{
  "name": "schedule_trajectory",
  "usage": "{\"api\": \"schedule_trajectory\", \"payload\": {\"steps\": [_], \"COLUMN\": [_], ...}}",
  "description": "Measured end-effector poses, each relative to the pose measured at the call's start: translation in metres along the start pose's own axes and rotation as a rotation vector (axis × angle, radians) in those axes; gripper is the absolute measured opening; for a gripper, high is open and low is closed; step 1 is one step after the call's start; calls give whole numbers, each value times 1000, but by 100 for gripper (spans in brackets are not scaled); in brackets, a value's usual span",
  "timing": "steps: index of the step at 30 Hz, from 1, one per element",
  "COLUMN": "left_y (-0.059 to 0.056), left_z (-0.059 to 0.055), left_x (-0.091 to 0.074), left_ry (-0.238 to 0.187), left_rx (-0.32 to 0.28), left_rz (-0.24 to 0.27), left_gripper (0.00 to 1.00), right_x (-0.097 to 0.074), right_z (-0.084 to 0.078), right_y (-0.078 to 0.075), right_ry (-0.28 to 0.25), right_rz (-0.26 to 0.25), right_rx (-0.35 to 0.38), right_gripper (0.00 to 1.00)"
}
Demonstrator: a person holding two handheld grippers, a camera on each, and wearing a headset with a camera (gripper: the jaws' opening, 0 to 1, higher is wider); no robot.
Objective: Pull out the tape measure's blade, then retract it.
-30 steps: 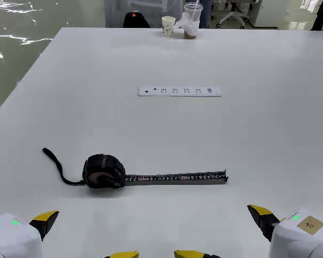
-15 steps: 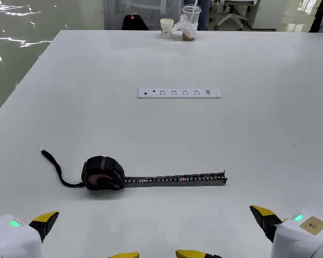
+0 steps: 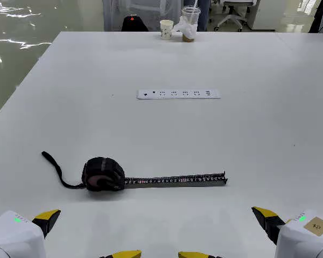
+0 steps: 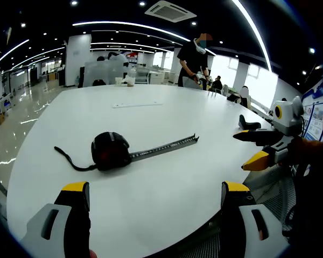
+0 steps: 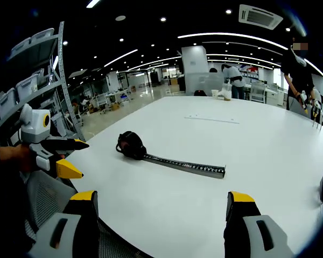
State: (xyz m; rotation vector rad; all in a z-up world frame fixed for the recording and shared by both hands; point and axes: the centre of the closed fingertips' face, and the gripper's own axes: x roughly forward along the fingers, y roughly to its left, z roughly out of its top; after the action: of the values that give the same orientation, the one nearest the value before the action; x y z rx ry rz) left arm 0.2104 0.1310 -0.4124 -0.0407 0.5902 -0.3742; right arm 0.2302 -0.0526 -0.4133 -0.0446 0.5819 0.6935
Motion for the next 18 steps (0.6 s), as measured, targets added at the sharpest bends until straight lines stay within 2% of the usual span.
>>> {"api": "schedule_trajectory", "payload": {"steps": [9,18], "left_y": [1,5], "left_z": [1,14], "left_x": [5,12], "left_ry": [26,9], "left_rx": [8,-11], "left_rz": [7,13], "left_gripper": [99,99], "right_x": [2,6], "right_z": [1,4], "right_y": [-1,-7], "right_ry": [9,19], "right_rz": [26,52], "right_rx": [-12,-40], "right_gripper": [99,99]}}
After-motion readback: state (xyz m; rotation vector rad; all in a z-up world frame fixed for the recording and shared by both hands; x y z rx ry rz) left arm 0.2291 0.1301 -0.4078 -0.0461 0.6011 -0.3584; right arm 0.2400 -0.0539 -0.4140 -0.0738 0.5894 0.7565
